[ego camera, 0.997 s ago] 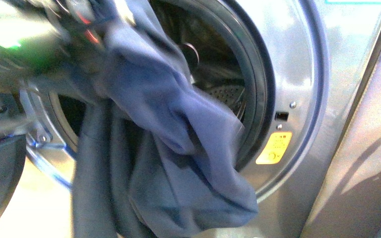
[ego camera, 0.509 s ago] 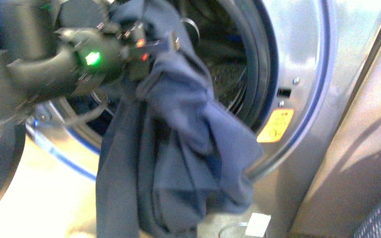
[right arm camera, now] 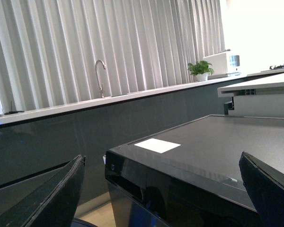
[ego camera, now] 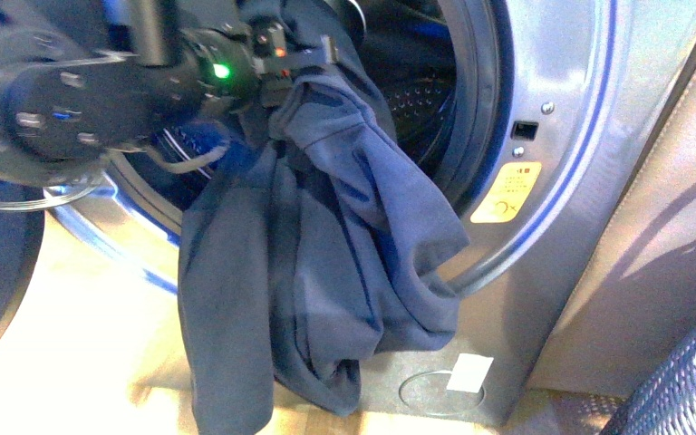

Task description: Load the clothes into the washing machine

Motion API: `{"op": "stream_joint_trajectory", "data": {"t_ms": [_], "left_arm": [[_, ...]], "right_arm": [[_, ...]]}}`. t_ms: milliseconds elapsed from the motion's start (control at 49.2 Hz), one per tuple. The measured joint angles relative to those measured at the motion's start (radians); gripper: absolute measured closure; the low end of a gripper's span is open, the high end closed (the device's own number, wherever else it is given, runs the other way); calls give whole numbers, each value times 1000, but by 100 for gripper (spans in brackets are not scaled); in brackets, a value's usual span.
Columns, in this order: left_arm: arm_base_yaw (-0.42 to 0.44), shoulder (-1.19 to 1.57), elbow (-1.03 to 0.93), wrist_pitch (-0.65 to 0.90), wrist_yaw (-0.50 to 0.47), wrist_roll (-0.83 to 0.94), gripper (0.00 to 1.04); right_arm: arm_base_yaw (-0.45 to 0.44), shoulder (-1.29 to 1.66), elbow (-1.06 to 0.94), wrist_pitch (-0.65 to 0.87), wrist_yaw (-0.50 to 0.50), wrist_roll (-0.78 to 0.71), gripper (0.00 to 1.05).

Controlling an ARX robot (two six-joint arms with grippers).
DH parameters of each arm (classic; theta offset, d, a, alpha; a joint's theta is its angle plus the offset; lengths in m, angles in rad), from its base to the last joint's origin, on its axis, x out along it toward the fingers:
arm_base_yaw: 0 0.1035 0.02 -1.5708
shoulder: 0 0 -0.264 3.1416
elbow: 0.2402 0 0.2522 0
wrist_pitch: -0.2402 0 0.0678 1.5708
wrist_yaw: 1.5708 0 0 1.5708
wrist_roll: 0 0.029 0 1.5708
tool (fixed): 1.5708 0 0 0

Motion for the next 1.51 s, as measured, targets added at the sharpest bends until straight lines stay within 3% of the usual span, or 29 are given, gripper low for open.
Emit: {"op": "stream_joint_trajectory", "data": {"t_ms": [366, 956, 1505], "left_arm": [[-16, 173, 273, -119, -61, 109, 97], [41, 491, 867, -263, -295, 393, 97], [59, 636, 1228, -430, -304, 454, 97]], "right_arm": [[0, 0, 0, 0, 0, 0, 8], [0, 0, 0, 0, 0, 0, 8], [0, 0, 0, 0, 0, 0, 8]]}}
